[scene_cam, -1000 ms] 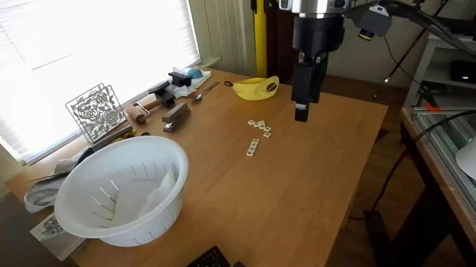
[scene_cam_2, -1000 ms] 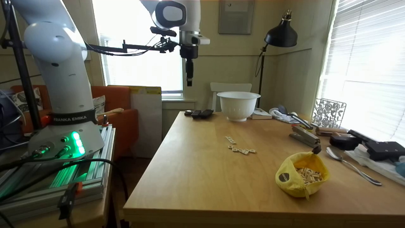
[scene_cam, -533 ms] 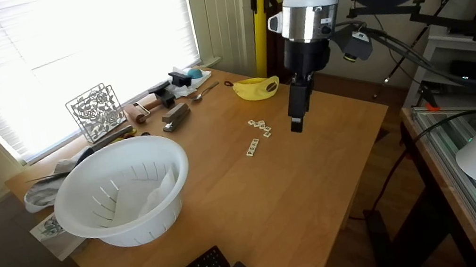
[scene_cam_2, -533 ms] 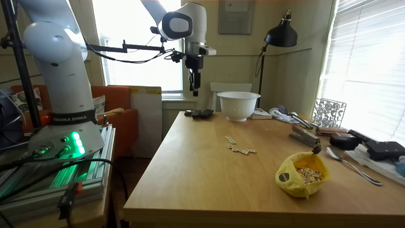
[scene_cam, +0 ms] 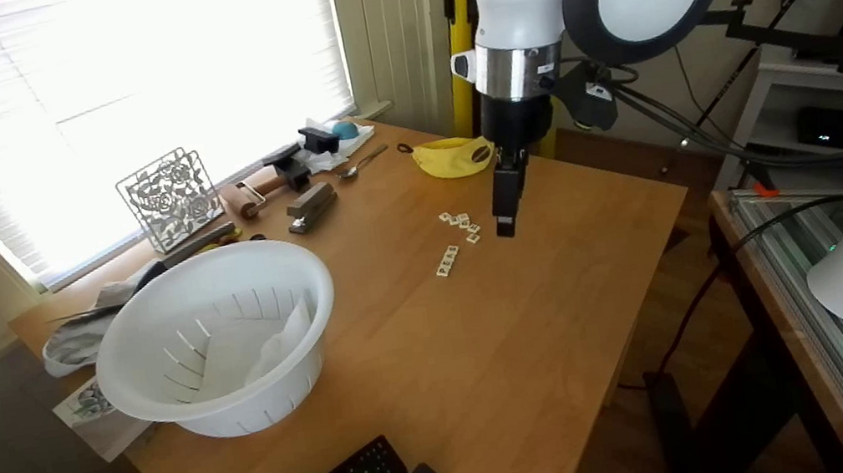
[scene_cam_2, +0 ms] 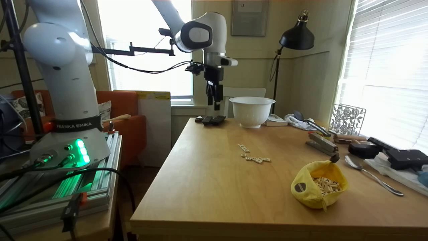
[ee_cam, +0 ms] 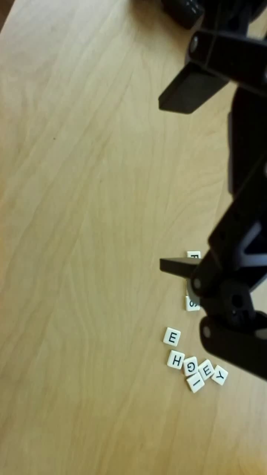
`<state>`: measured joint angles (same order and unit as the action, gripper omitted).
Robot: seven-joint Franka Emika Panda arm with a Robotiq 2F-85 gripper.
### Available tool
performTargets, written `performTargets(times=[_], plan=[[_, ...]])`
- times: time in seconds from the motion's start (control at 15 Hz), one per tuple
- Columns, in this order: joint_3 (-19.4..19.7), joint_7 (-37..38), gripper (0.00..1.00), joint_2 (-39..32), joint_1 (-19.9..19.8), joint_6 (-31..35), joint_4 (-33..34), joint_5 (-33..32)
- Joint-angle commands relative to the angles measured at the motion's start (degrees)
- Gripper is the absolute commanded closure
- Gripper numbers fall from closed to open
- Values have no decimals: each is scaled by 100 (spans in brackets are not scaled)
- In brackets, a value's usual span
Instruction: Create the word 'Ease' with the tiles.
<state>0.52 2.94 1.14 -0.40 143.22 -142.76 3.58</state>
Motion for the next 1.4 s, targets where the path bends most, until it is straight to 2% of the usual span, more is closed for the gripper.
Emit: performTargets(times=[0.0,0.27,0.33,0.8,0.87,1.33], plan=[[83,-204,0,-414,-83,140,290,-239],[147,-366,0,-718,-116,244,445,-303],[112,-282,0,-472,-88,136,276,-146],[109,-288,0,-513,-92,139,291,-149],[135,-198,0,-545,-91,269,259,-299],[193,-549,0,-977,-159,954,334,-303]])
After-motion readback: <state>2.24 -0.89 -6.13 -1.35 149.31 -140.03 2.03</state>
